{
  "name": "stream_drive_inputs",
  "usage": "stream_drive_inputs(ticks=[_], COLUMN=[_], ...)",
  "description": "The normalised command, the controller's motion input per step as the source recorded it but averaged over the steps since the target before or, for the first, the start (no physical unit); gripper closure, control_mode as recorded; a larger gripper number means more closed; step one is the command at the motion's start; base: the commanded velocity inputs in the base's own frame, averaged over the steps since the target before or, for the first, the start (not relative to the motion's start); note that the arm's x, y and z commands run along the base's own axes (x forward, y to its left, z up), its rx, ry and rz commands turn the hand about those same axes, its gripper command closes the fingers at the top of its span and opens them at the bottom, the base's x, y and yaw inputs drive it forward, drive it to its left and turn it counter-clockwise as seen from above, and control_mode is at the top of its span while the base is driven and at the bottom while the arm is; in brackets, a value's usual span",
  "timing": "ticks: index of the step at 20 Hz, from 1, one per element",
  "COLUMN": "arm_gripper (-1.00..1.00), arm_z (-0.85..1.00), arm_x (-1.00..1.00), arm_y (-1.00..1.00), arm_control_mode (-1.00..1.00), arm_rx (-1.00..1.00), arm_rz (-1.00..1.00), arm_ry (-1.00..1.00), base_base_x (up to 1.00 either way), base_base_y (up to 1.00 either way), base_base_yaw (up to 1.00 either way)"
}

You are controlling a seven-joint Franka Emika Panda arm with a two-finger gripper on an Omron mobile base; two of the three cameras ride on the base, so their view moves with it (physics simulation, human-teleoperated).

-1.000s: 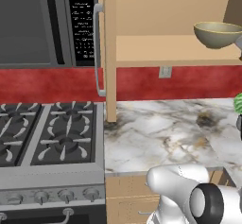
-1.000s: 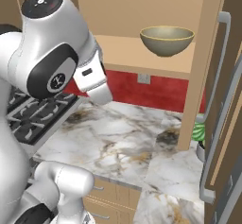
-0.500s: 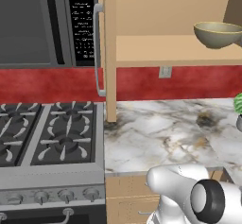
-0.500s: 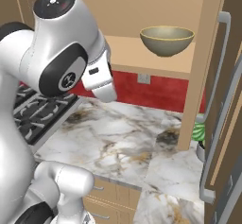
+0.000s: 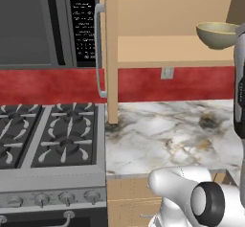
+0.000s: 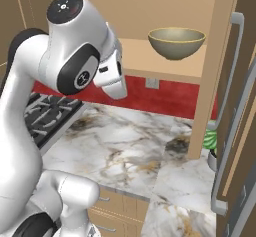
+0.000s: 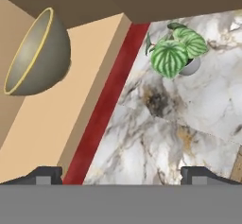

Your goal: Move the bowls from the cabinet to the plates on the dining table.

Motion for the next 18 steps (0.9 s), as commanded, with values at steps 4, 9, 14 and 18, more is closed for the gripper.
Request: stream_drive_inputs(ticks=[4, 9, 14, 18], arm_gripper=[-1.0, -1.0, -1.0, -1.0], arm_z=[0.12, 0.1, 0.15, 0.0], arm_x=[0.09, 0.02, 0.0, 0.06], arm_y=[-0.23, -0.38, -0.09, 0.0], arm_control_mode=[-1.0, -1.0, -1.0, -1.0], arm_rx=[0.12, 0.16, 0.17, 0.05], arm_rz=[-0.04, -0.01, 0.0, 0.02], arm_ry=[-0.02, -0.08, -0.07, 0.0], base_base_x=[0.0, 0.0, 0.0, 0.0], base_base_y=[0.0, 0.0, 0.0, 0.0], base_base_yaw=[0.0, 0.0, 0.0, 0.0])
